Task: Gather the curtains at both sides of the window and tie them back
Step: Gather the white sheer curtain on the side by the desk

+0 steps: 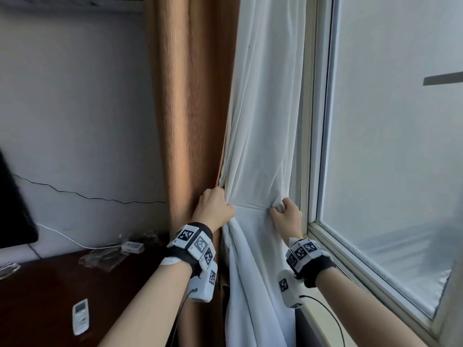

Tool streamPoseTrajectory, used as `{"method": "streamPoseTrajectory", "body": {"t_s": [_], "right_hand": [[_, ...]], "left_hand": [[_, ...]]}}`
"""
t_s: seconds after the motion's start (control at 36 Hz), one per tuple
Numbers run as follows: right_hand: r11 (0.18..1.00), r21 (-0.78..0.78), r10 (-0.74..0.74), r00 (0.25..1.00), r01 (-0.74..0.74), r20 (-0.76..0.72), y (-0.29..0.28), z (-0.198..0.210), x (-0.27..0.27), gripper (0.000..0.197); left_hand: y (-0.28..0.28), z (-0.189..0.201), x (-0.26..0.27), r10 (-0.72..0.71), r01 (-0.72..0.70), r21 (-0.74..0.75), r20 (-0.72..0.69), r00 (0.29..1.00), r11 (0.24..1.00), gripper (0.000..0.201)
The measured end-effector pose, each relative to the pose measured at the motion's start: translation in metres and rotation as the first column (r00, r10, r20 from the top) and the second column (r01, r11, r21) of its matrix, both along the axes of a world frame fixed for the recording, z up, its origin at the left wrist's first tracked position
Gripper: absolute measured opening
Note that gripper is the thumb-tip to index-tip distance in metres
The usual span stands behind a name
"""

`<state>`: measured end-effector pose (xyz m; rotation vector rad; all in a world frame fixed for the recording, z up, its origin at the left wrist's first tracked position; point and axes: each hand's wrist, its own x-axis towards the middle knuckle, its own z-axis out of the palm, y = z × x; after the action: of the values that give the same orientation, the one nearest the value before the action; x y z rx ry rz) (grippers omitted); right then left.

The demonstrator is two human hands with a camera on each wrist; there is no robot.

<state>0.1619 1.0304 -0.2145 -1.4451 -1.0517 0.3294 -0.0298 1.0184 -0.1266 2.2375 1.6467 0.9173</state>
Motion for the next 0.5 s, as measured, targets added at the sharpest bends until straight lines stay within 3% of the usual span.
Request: {"method": "streamPoseTrajectory", "body": {"t_s": [0.03, 0.11, 0.19, 0.28, 0.39, 0.44, 0.5], "right_hand": [[1.000, -0.019, 0.005, 0.998, -0.006, -0.056, 0.002, 0.002, 0.000, 0.009], [0.989, -0.077, 0.102, 0.953, -0.130, -0.286, 0.009, 0.007, 0.006, 0.037], [0.968, -0.087, 0.202, 0.937, -0.235, -0.284, 0.011, 0.015, 0.008, 0.032], [0.974, -0.086, 0.203, 0.975, -0.211, -0.089, 0.008, 0.022, 0.005, 0.031], [0.999, -0.031, 0.030, 0.988, -0.025, 0.153, 0.010, 0.025, 0.010, 0.052], [0.995, -0.068, -0.044, 0.948, 0.069, 0.317, 0.007, 0.028, 0.009, 0.056], [0.976, -0.087, -0.112, 0.806, 0.198, 0.582, -0.002, 0.030, 0.006, 0.056]], "left_hand": [[0.000, 0.000, 0.002, 0.001, -0.001, 0.005, -0.006, 1.000, 1.000, 0.009], [-0.002, 0.000, 0.003, 0.008, -0.008, 0.023, -0.017, 1.000, 1.000, 0.008], [-0.001, 0.000, 0.003, 0.014, -0.013, 0.038, -0.028, 1.000, 0.999, 0.007], [-0.001, -0.001, 0.002, 0.013, -0.011, 0.042, -0.028, 1.000, 0.999, 0.009], [0.000, -0.001, 0.000, 0.039, -0.037, 0.070, -0.036, 0.999, 0.997, 0.015], [0.002, -0.001, 0.000, 0.070, -0.065, 0.090, -0.050, 0.996, 0.994, 0.018], [0.004, -0.001, 0.000, 0.105, -0.098, 0.113, -0.060, 0.993, 0.989, 0.020]]}}
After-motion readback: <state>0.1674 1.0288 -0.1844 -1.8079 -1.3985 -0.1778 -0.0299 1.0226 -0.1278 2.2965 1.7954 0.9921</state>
